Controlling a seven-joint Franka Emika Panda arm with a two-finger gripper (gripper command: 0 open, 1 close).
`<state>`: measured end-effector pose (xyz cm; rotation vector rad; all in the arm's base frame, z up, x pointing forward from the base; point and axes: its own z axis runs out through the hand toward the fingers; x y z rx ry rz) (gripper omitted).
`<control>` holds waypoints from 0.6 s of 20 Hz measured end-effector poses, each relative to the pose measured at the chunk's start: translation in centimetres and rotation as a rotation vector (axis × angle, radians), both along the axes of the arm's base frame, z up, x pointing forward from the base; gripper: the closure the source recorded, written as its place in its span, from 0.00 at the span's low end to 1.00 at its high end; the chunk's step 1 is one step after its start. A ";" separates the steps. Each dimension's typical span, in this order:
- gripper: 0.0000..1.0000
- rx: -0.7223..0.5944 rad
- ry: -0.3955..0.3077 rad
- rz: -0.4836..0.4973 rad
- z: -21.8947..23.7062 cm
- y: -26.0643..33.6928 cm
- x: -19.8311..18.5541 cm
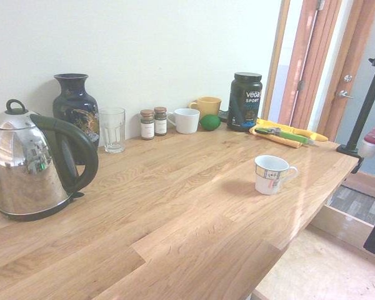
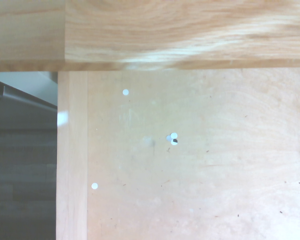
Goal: Put mug in the drawer
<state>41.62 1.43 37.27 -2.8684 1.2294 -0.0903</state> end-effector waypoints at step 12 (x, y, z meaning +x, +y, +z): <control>0.00 -0.018 -0.033 -0.009 2.6 -1.9 8.5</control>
